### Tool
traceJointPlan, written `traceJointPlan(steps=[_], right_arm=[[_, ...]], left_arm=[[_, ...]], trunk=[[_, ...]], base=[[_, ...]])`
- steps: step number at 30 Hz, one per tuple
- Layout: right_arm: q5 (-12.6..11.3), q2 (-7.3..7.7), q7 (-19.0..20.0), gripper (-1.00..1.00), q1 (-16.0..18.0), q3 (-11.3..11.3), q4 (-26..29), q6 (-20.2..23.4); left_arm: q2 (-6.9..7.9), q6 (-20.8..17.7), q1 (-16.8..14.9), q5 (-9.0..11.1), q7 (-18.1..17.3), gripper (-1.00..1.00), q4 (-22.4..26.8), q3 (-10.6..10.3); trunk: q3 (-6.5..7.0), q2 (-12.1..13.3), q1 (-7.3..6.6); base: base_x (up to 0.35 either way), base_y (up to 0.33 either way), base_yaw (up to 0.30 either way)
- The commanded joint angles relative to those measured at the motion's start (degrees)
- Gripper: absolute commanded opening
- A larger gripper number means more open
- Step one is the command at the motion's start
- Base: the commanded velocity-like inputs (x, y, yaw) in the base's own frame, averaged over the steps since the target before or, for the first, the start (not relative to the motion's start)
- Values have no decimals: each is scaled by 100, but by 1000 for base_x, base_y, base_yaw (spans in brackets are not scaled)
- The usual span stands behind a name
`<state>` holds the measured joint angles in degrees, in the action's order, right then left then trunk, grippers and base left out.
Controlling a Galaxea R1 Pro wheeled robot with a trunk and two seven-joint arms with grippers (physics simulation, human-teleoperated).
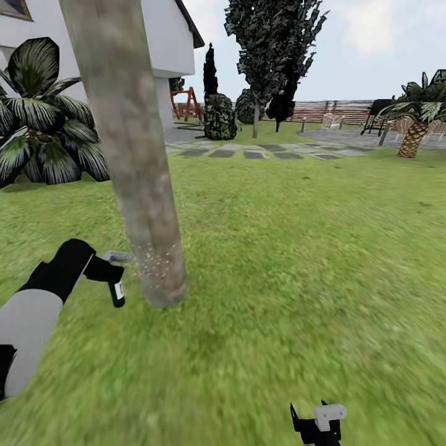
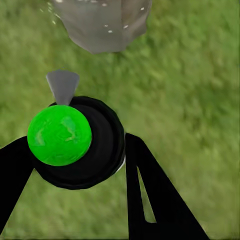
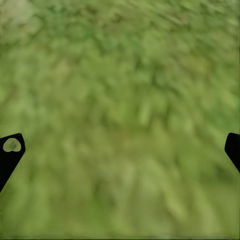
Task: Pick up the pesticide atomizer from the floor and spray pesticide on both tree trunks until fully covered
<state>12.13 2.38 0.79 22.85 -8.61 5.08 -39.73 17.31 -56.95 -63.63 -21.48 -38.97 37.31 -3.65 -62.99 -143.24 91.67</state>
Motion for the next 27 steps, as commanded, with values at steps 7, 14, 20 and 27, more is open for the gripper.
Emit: traceJointPlan(steps=[7, 14, 20, 27], right_arm=[[-3, 1, 0, 100, 0, 0, 2, 0], [-4, 2, 0, 100, 0, 0, 2, 0], [0, 0, 0, 100, 0, 0, -1, 0], [0, 0, 0, 100, 0, 0, 1, 0]], left_arm=[[-79, -1, 11, 13, 10, -100, 21, -20], [-371, -72, -408, -329, 3, -100, 3, -40], [-68, -71, -491, -362, -287, -100, 2, -55], [-407, -79, -494, -356, -374, -100, 27, -63]], trunk=[[0, 0, 0], [0, 0, 0], [0, 0, 0], [0, 0, 0]], base=[[-54, 43, 0], [0, 0, 0], [0, 0, 0], [-145, 0, 0]])
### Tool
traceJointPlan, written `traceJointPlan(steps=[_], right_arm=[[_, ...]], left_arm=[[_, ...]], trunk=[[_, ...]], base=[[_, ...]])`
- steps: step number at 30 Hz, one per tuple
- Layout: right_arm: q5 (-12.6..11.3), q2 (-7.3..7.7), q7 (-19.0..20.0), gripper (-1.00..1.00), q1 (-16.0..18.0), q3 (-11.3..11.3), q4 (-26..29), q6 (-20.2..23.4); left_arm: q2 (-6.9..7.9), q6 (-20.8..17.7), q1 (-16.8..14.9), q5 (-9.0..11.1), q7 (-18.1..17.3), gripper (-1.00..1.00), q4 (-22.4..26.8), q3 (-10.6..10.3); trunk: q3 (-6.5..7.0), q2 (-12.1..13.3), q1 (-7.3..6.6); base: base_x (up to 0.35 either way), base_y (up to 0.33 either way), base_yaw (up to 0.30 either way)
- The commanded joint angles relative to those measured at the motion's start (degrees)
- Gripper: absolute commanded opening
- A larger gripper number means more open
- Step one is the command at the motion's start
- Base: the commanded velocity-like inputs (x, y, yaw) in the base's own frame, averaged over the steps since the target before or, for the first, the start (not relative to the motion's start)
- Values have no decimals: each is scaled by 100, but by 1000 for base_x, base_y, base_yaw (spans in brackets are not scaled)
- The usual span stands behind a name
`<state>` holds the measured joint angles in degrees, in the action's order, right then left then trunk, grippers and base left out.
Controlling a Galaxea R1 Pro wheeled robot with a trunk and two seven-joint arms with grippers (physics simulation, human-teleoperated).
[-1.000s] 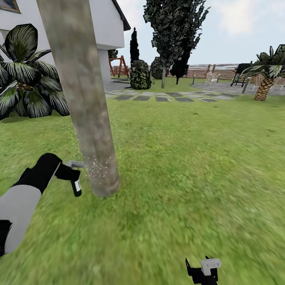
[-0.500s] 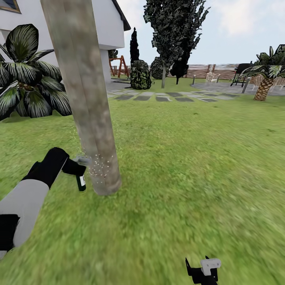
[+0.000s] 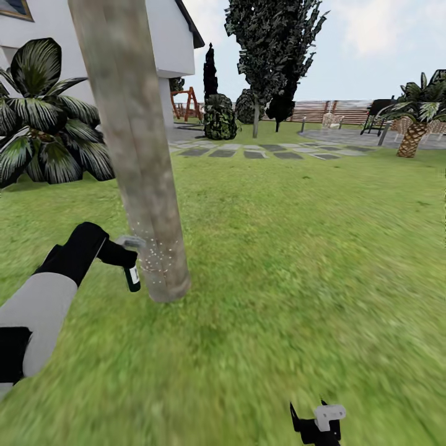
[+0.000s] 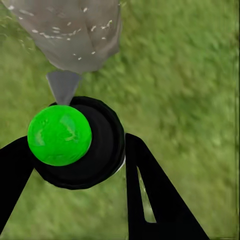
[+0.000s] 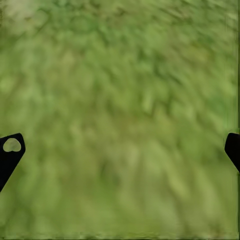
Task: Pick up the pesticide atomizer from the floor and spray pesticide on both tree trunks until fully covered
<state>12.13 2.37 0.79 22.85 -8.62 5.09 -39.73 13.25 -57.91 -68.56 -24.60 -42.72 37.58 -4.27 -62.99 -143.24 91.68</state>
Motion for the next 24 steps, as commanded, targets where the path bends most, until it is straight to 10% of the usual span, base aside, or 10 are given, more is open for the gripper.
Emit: traceJointPlan(steps=[1, 11, 18, 24], right_arm=[[0, 0, 0, 100, 0, 0, 0, 0], [0, 0, 0, 100, 0, 0, 1, 0], [0, 0, 0, 100, 0, 0, 1, 0], [0, 0, 0, 100, 0, 0, -3, 0]], left_arm=[[-38, 16, -3, -45, 0, -100, -2, -2], [108, 6, -413, -155, 0, -100, -40, 4], [-275, -52, -522, -167, 0, -100, -12, -7], [19, -63, -603, -153, -55, -100, -14, 7]], trunk=[[0, 0, 0], [0, 0, 0], [0, 0, 0], [0, 0, 0]], base=[[-288, 0, 0], [-29, 0, 0], [0, 0, 0], [0, 0, 0]])
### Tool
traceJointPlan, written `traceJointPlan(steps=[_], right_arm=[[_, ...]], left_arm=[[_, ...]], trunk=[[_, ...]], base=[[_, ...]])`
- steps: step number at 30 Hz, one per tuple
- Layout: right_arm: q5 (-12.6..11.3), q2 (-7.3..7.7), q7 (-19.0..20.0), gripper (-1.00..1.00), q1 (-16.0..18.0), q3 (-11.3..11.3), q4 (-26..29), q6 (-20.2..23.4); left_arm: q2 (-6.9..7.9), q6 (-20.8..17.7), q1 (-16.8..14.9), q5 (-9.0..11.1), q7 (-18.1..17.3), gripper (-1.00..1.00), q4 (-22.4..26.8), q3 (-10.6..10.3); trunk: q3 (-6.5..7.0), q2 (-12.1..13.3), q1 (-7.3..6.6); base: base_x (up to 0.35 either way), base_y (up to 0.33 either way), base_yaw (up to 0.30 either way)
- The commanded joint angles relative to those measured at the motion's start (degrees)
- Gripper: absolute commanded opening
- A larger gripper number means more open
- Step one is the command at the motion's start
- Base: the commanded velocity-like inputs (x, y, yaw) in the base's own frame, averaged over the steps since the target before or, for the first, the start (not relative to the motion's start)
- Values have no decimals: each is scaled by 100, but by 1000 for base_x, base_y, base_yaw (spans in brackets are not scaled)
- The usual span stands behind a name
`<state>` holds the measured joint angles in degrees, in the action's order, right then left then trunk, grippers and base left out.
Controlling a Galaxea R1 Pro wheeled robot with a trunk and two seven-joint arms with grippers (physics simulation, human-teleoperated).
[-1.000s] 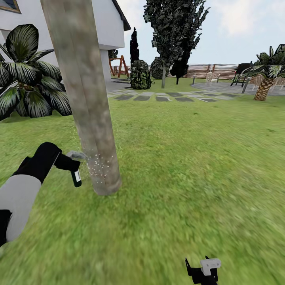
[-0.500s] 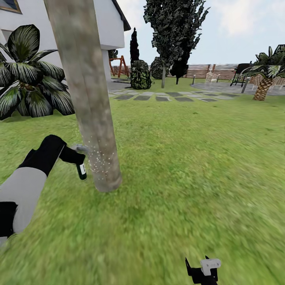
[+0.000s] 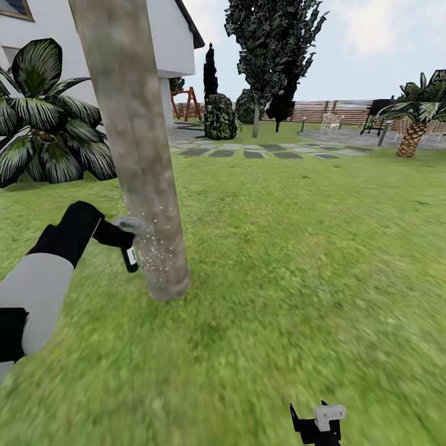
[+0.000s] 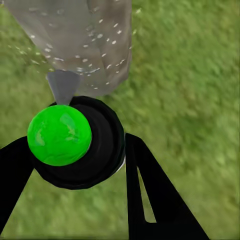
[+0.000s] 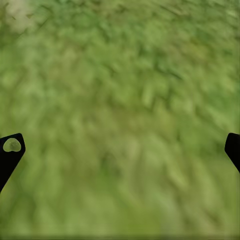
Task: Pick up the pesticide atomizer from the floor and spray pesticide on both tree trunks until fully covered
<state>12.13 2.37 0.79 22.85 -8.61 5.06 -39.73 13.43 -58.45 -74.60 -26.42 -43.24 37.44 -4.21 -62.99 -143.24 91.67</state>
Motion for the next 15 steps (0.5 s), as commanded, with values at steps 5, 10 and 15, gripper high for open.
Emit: traceJointPlan(steps=[5, 10, 15], right_arm=[[-8, 5, -5, 100, 0, 0, 3, -3], [-8, 8, -1, 100, 0, 0, 4, -8], [-9, 8, 0, 100, 0, 0, 4, -9]], left_arm=[[24, 0, 4, 7, -137, -100, -2, -9], [26, 0, -2, 7, -140, -100, -3, -4], [20, 0, -2, -24, -140, -100, -8, -8]], trunk=[[0, 0, 0], [0, 0, 0], [0, 0, 0]], base=[[-75, -50, 0], [-91, -233, 0], [37, -274, 0]])
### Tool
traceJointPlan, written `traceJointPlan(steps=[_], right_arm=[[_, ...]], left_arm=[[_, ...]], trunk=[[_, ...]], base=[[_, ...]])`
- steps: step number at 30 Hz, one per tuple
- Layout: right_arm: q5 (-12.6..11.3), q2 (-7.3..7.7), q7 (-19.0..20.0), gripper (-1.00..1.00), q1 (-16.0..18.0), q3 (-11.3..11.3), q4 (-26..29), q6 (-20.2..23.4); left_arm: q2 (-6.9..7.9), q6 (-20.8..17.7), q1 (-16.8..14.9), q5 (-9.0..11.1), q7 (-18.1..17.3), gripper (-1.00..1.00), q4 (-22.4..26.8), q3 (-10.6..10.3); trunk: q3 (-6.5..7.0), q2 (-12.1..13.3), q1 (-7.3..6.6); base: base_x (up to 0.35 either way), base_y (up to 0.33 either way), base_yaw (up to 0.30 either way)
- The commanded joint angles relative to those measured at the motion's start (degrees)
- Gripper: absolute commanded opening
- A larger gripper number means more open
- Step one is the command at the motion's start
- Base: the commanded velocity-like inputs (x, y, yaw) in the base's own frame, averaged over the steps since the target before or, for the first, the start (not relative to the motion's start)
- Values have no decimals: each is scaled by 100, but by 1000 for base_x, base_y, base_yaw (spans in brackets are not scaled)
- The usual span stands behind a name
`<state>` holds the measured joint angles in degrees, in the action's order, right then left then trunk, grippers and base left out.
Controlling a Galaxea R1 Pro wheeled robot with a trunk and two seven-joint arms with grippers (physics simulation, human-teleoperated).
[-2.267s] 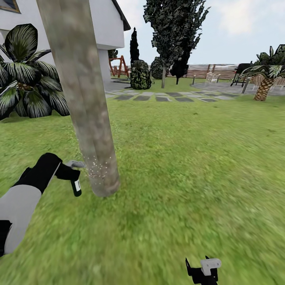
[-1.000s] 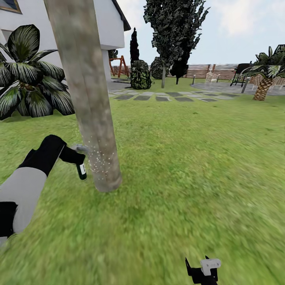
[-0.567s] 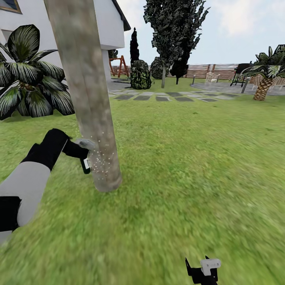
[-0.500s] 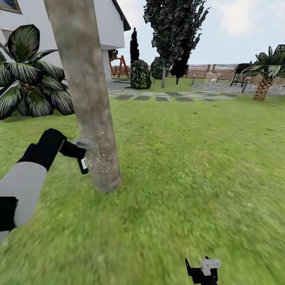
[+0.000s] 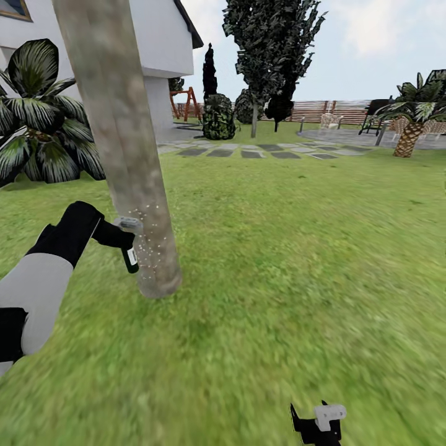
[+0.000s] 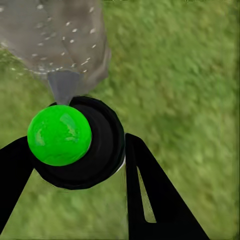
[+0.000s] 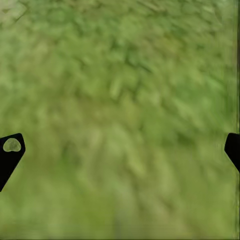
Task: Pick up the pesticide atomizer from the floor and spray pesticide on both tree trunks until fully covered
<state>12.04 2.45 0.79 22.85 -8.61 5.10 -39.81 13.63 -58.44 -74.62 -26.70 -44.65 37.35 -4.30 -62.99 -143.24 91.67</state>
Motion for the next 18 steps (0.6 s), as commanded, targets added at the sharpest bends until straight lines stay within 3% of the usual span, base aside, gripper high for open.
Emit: traceJointPlan(steps=[1, 5, 18], right_arm=[[0, -2, 0, 100, 0, 0, 0, 4], [0, -11, 0, 100, 0, 0, 0, 1], [3, -16, 0, 100, 0, 0, 0, 9]], left_arm=[[0, -1, 0, -12, 0, -100, 0, 0], [-7, -1, 0, -24, 0, -100, 0, -1], [-27, -1, 0, -28, 0, -100, 3, -1]], trunk=[[0, 0, 0], [0, 0, 0], [0, 0, 0]], base=[[88, -275, 0], [91, -275, 125], [64, -275, 274]])
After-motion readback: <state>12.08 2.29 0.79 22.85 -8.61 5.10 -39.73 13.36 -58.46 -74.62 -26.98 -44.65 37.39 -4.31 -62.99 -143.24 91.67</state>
